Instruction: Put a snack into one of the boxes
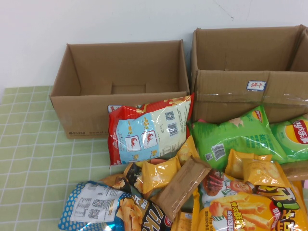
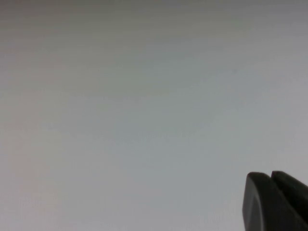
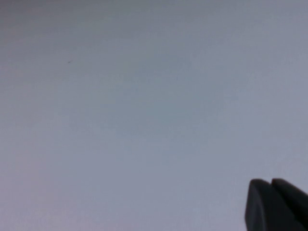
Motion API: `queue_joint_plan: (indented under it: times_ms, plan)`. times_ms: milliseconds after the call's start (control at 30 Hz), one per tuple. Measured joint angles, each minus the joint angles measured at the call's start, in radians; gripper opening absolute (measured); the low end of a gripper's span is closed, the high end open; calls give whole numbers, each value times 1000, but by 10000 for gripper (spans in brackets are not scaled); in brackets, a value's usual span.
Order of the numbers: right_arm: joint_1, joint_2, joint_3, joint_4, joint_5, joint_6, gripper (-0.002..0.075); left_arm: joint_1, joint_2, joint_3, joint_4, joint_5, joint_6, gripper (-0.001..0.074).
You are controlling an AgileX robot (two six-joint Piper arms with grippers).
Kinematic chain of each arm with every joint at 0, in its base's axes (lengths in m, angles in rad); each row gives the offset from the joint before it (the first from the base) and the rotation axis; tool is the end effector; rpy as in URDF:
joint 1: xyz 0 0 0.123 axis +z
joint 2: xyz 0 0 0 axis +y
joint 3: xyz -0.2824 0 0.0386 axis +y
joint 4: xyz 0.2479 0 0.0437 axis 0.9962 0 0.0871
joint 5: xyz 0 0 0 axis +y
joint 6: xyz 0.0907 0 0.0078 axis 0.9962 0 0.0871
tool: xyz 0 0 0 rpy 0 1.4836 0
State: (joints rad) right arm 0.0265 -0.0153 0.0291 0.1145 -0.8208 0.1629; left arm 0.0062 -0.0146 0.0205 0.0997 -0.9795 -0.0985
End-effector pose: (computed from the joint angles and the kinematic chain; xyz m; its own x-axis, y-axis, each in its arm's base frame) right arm 0.0228 -0.0070 0.2680 0.7611 0.2582 -0.5950 -0.1603 0.9638 0.2133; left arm 0.0098 -0.0075 0.2787 0.8693 -0.0372 -0.4928 0.0716 0.9961 0.0510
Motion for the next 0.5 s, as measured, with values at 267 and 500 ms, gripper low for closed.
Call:
queue_joint_plan:
  times_ms: [267, 500]
  plan:
    - [0, 0, 0, 64, 0, -12, -2, 0, -2, 0, -4, -158, 0, -1]
    - [0, 0, 0, 80, 4, -45, -2, 0, -1, 0, -11, -205, -38, -1]
